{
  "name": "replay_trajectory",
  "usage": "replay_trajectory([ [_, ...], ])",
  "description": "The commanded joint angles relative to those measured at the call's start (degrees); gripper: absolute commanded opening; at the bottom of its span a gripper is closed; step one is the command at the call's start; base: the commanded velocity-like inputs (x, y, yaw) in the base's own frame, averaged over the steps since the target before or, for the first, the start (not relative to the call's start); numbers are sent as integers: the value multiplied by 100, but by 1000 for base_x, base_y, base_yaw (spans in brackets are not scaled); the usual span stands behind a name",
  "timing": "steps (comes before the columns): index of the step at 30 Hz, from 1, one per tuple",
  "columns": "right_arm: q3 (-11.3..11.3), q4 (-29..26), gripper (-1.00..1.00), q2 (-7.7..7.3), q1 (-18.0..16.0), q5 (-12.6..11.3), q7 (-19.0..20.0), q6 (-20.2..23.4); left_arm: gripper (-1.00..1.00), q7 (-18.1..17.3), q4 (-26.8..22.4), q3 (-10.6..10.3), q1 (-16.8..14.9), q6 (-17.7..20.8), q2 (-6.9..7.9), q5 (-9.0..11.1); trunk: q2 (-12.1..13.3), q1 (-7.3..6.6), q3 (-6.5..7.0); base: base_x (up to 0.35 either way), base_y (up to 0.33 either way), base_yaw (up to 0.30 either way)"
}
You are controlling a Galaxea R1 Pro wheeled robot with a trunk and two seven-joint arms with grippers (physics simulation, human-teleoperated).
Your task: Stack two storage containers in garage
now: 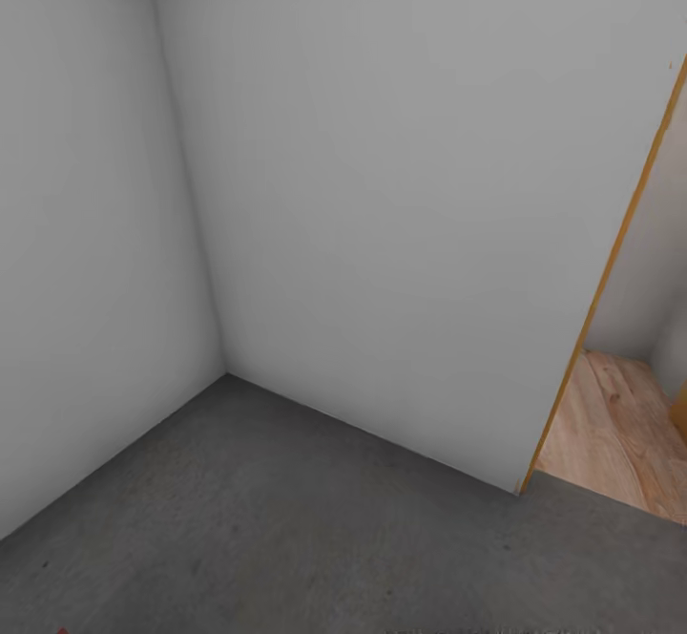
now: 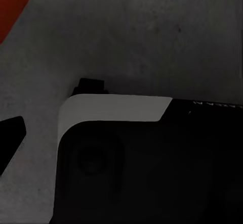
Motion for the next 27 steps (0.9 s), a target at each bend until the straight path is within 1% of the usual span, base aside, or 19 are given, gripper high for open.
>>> replay_trajectory([
  [1,48,18,100,4,-7,-61,-4,-30,100,-26,5,-7,-3,-19,-4,46,-3,0,-6,0,0,-268],
  [6,46,17,100,2,-11,-79,-4,-31,100,-19,-32,11,-3,-32,-27,48,-3,0,-6,0,0,-276],
  [18,48,18,100,8,-9,-51,4,-40,100,-16,-59,-6,-3,-36,-7,37,-3,0,-6,0,0,-282],
  [27,48,18,100,1,-8,-21,192,-40,100,-13,-61,-8,-3,-36,-9,38,-3,0,-6,0,0,-285],
])
